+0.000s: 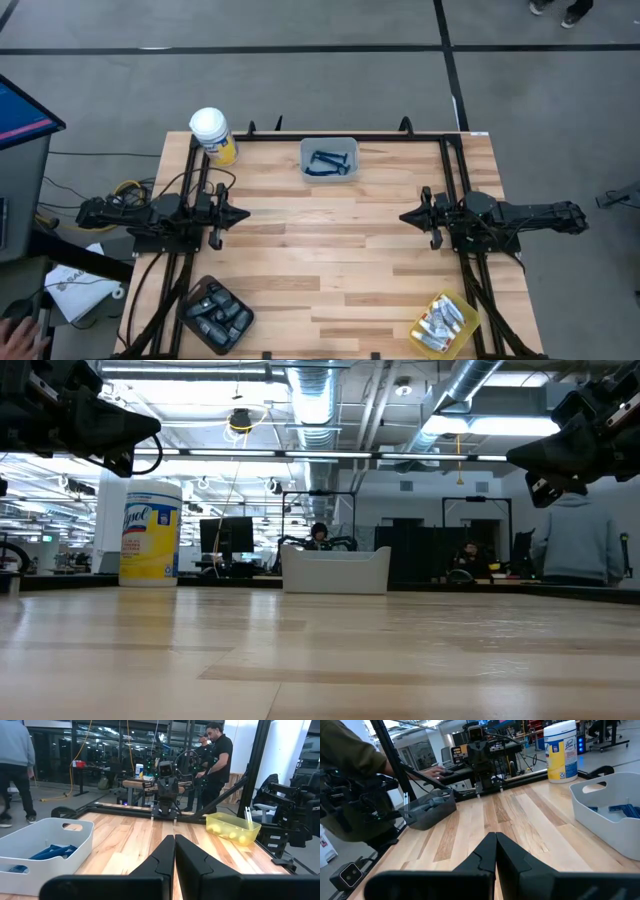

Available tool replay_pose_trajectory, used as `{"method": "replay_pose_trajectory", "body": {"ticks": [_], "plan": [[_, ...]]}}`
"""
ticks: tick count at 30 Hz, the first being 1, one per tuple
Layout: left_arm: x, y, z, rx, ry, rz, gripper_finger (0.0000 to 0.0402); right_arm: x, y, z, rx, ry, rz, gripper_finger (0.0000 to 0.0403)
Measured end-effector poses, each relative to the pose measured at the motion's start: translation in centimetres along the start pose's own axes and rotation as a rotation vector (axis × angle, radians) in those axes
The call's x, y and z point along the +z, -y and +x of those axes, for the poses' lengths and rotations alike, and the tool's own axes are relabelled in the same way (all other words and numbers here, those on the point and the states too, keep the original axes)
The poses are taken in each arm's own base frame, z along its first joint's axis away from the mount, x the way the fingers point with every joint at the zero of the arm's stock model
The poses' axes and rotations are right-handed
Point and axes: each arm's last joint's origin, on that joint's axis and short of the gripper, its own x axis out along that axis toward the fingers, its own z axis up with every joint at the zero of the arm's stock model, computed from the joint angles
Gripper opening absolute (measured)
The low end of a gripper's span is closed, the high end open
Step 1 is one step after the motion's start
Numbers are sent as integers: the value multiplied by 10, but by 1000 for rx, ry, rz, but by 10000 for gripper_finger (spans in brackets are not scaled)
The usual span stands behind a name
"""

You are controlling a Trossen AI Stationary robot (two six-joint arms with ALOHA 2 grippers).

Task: Pick & Place Travel size toiletries
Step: Return to Home Position

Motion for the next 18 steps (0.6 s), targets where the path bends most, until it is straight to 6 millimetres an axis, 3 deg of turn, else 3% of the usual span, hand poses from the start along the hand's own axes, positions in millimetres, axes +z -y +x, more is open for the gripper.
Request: {"method": "replay_pose_trajectory", "body": {"ticks": [18], "plan": [[1,0,0,-1,7,-1,8,0,0,0,0,0,0,0]]}}
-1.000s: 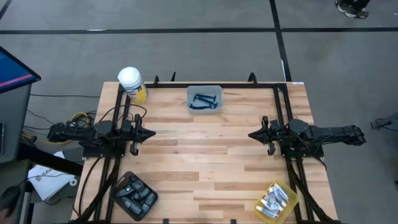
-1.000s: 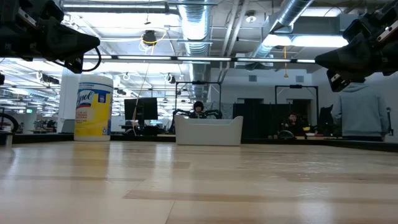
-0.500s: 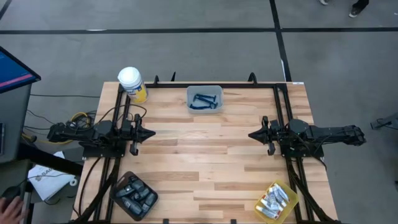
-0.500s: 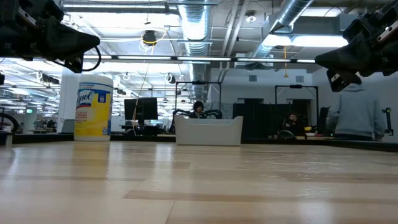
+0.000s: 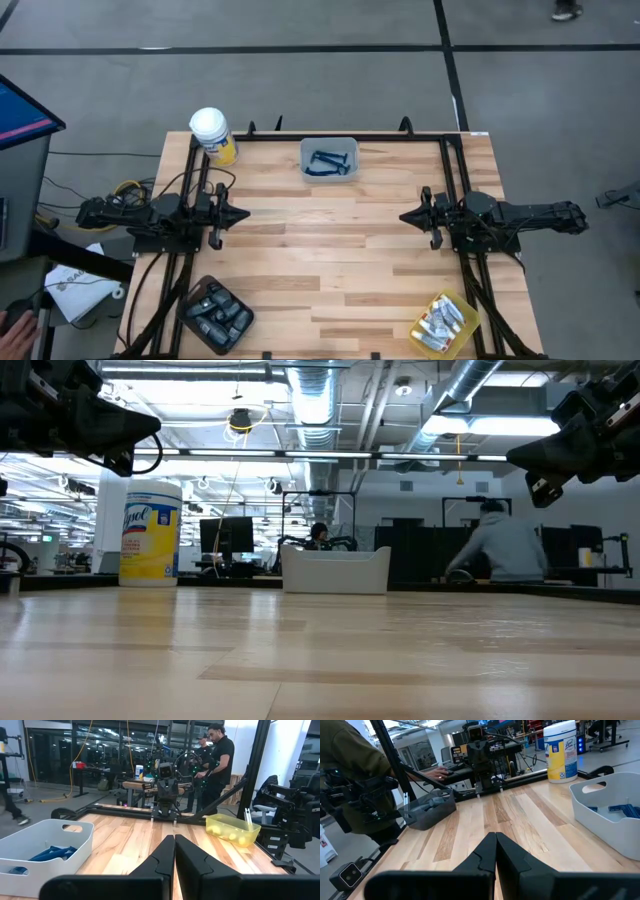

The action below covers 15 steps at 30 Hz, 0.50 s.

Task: Pick & Place Travel size toiletries
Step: Return to Home Position

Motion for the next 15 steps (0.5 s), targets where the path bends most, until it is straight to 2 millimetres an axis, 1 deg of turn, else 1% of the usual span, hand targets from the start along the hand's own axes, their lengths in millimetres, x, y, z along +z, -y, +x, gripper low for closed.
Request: {"method": "replay_pose_trajectory", "body": {"ticks": [15], "plan": [[1,0,0,-1,8,-1,8,0,0,0,0,0,0,0]]}}
